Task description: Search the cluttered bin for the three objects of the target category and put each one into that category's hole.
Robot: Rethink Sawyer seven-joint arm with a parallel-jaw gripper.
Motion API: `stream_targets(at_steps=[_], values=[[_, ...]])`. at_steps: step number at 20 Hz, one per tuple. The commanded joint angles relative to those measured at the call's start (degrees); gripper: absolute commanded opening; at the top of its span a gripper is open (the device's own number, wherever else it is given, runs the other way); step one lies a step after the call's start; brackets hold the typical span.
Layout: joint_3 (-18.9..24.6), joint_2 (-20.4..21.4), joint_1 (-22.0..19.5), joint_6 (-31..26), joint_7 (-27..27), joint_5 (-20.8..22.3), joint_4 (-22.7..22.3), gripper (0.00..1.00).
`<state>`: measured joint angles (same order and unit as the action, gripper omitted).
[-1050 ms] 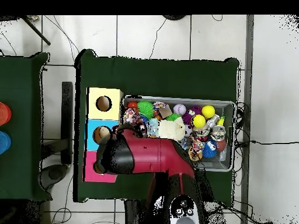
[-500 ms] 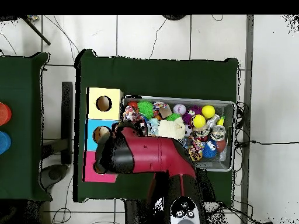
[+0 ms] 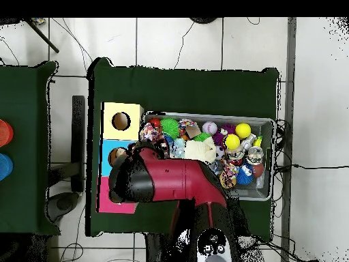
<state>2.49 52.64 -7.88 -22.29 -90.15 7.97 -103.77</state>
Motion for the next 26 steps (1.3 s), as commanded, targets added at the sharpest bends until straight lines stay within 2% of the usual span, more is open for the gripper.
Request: stream_targets(at_steps=[1,26], values=[[4.58,-1.37,-0.97,-4.23,-4.63,-1.32,3.17,0.0],[2.98,-3.29,2.58,-5.19,-5.85,-0.7,6.23,0.0]])
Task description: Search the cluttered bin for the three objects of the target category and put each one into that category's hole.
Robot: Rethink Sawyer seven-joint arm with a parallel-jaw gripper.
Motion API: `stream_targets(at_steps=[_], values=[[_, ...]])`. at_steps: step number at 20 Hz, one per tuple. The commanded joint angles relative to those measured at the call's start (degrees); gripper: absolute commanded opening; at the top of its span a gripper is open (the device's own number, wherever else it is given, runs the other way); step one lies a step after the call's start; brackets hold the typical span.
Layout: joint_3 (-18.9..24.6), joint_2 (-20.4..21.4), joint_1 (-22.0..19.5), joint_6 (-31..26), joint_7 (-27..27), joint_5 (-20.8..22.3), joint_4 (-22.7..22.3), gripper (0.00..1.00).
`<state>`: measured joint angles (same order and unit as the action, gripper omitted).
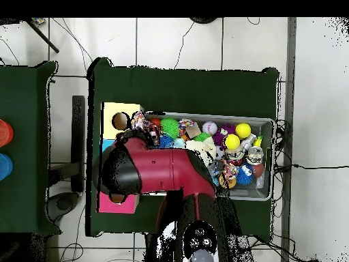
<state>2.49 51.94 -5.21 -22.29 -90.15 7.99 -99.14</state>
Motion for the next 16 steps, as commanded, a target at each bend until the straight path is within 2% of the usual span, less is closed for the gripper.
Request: stream_targets(at_steps=[1,16], values=[[2.97,-2.56,-0.05,-5.17,-5.88,-0.79,1.56,0.0],[2.79,-2.21,-0.81,-4.55,-4.79,-0.14,0.67,0.0]])
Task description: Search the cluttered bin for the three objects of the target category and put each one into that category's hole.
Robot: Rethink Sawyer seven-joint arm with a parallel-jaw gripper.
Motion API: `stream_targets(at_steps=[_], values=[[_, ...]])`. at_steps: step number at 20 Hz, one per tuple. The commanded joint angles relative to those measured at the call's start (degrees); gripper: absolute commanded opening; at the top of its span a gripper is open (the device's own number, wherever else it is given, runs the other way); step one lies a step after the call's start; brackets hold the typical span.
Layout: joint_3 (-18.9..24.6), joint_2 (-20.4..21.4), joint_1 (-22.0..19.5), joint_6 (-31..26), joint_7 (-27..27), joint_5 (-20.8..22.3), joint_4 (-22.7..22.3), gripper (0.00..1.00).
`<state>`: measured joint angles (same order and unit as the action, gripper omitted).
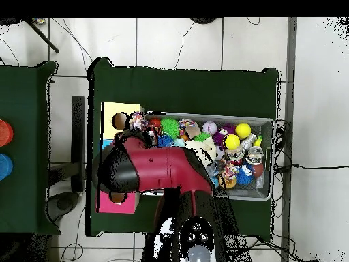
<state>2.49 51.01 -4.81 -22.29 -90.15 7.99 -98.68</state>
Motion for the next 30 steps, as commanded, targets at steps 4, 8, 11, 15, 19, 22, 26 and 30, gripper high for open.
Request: stream_targets(at_steps=[4,8,11,15,19,22,26,30], values=[[2.29,-1.75,-0.6,-5.17,-4.71,0.32,1.28,0.0],[2.04,-2.0,-0.15,-5.21,-5.24,0.26,1.51,0.0],[1.92,-2.34,0.17,-5.29,-5.46,0.31,1.91,0.0],[1.47,-2.89,1.01,-5.71,-5.71,0.62,2.72,0.0],[0.9,-3.16,2.13,-6.24,-6.59,0.44,3.35,0.0],[0.6,-3.39,2.88,-6.48,-6.97,0.32,3.65,0.0],[0.24,-3.44,3.72,-6.47,-7.54,0.01,3.59,0.0],[0.09,-3.38,4.34,-6.36,-7.78,-0.31,3.18,0.0]])
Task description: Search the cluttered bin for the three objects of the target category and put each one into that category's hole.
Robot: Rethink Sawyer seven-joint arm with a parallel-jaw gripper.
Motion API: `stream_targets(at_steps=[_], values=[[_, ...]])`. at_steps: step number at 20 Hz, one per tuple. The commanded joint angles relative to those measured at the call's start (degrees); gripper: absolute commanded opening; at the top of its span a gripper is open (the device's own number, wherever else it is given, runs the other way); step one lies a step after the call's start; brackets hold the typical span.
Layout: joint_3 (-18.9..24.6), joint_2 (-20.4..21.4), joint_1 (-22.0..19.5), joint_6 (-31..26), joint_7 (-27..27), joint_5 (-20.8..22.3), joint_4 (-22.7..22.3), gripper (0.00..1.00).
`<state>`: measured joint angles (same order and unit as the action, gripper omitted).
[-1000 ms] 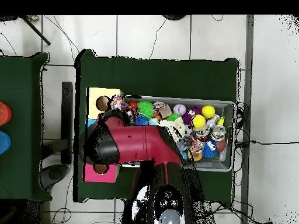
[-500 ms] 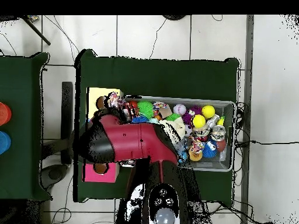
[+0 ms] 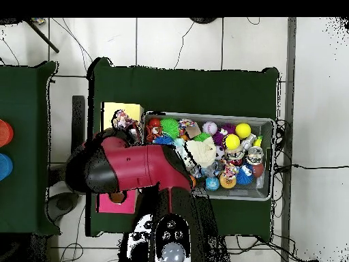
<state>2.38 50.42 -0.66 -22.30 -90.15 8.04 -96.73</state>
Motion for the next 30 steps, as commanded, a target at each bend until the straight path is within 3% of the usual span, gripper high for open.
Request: stream_targets(at_steps=[1,30], values=[[0.18,-2.81,0.21,-6.22,-7.77,-0.38,1.13,0.0],[-2.02,-1.86,2.73,-7.75,-8.12,-0.82,-0.01,0.0]])
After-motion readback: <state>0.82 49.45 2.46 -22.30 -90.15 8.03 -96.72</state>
